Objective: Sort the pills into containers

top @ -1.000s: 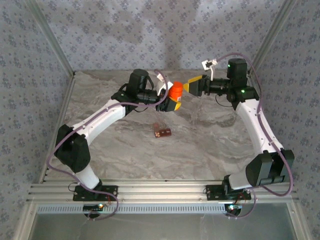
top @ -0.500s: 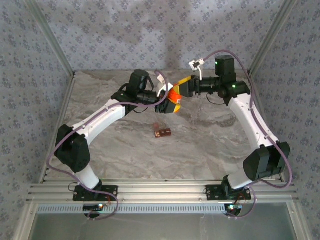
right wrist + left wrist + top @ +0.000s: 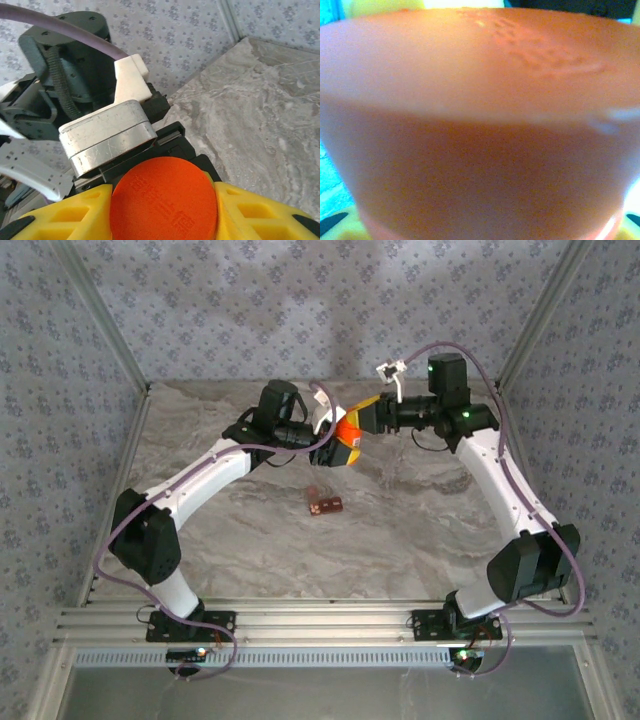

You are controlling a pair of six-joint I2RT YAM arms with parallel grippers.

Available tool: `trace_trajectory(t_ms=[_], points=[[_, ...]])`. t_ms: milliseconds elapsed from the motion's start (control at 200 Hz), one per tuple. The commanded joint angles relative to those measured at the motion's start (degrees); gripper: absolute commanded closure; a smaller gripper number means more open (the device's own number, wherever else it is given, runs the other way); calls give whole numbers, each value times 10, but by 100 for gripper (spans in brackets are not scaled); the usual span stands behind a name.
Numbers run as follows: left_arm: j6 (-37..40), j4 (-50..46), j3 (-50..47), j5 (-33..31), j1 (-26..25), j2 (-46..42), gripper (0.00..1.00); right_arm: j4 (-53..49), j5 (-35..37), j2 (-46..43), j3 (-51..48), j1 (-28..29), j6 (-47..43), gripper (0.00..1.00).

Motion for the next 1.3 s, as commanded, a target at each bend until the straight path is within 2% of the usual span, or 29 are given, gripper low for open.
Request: trace_trajectory(t_ms=[0, 110, 285, 515, 575, 645, 725, 799, 944, 1159, 1294], points=[[-5, 53, 10, -45, -6, -15, 100, 35, 80, -17, -44, 27, 49, 53], [-21, 88, -7, -88, -12, -22, 100, 69, 167, -30, -80, 51, 93, 54], [-34, 130, -29, -142, -31, -22, 100, 129, 243, -35, -107, 87, 160, 54], [-48, 164, -45, -175, -40, -21, 100, 133, 255, -37, -111, 90, 160, 51], [-46, 162, -47, -181, -40, -22, 100, 128, 238, -43, -110, 74, 156, 46], [-45, 155, -45, -181, -36, -23, 100, 132, 207, -57, -116, 46, 152, 36], [-43, 150, -45, -170, -28, -25, 100, 146, 150, -81, -125, 5, 138, 26], [-41, 144, -42, -142, -19, -29, 100, 145, 83, -98, -128, -32, 114, 21], [-28, 117, -29, -57, -7, -28, 100, 121, -35, -93, -116, -82, 80, 20], [-7, 47, 12, 56, -2, -15, 100, 61, -98, -59, -59, -79, 36, 20], [3, 11, 33, 81, -2, -2, 100, 18, -92, -42, -21, -60, 10, 20]])
